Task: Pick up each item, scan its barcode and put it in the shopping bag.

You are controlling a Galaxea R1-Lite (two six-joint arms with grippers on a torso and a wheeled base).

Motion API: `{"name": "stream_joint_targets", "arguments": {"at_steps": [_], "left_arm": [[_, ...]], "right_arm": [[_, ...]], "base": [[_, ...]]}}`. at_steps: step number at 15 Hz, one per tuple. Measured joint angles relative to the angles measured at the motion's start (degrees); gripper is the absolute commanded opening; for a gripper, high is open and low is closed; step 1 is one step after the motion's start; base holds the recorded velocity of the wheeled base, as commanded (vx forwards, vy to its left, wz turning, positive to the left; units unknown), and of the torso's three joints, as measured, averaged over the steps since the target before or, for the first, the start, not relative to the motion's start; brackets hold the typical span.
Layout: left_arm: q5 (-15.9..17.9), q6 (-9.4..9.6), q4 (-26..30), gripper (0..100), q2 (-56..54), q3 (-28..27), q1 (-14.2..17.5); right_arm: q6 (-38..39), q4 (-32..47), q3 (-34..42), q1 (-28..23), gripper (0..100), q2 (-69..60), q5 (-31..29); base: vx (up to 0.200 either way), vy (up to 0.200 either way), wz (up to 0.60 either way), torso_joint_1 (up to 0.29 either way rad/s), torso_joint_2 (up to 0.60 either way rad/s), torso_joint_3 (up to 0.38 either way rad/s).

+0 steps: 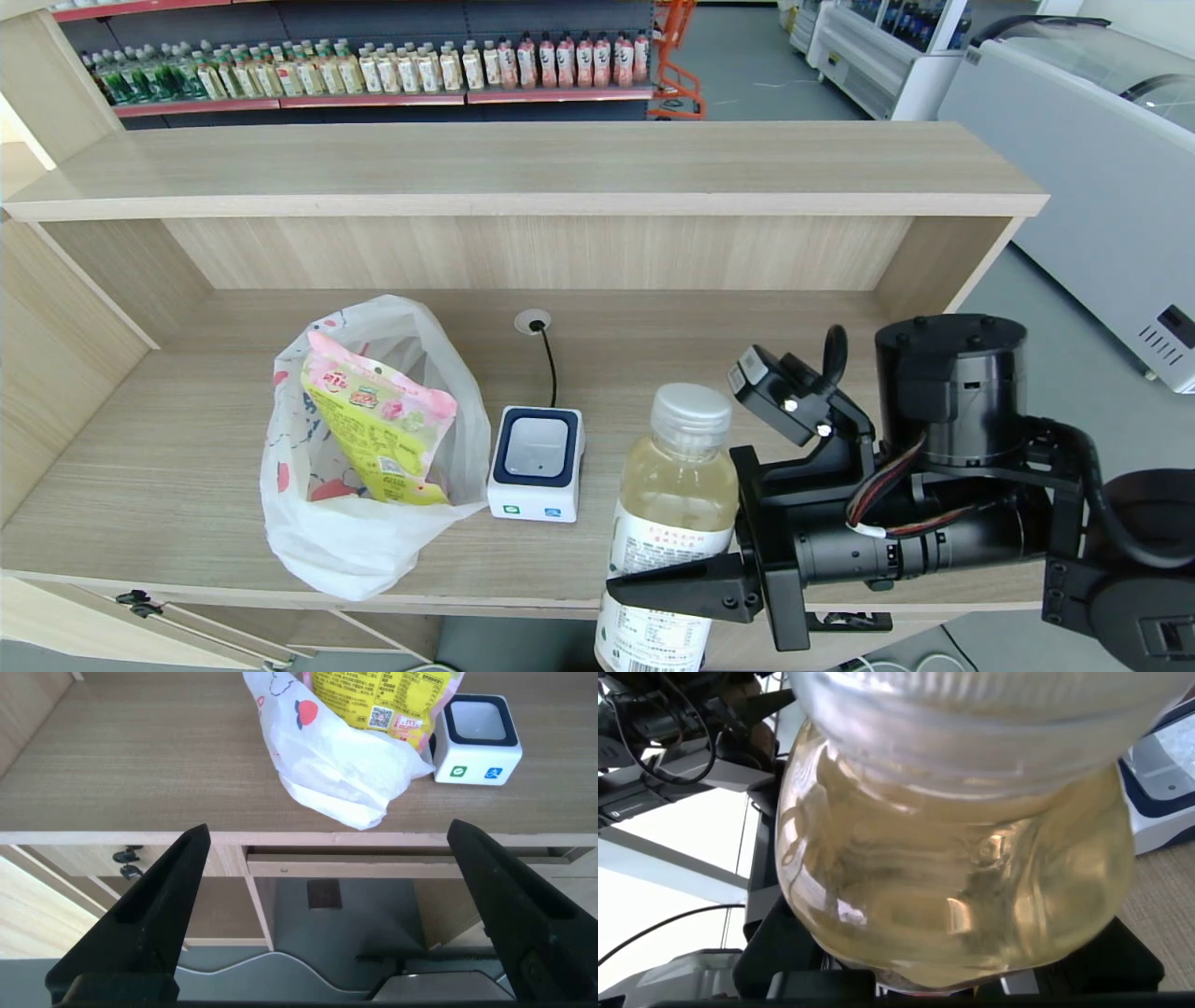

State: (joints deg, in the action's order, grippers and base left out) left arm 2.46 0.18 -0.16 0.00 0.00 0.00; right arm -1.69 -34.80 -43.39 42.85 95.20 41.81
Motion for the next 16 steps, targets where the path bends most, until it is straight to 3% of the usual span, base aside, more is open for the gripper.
{"name": "stream_joint_targets", "arguments": {"at_steps": [9, 12, 16], "left_arm": [[0.0, 0.00, 0.0, 100, 0.0, 0.0, 0.0], [0.0, 0.00, 0.0, 100, 0.0, 0.0, 0.0], [0.0, 0.00, 0.0, 100, 0.0, 0.0, 0.0]], "right_arm": [[-0.4, 0.1, -0.4, 0.4, 0, 0.0, -1.4], [-5.5, 0.0, -1.6, -1.5, 0, -0.6, -15.4], [-21.2, -0.4, -2.4, -10.3, 0, -4.7, -27.3]], "base": [[0.000, 0.000, 0.00, 0.000, 0.00, 0.000], [0.000, 0.000, 0.00, 0.000, 0.00, 0.000], [0.000, 0.000, 0.00, 0.000, 0.00, 0.000]]}}
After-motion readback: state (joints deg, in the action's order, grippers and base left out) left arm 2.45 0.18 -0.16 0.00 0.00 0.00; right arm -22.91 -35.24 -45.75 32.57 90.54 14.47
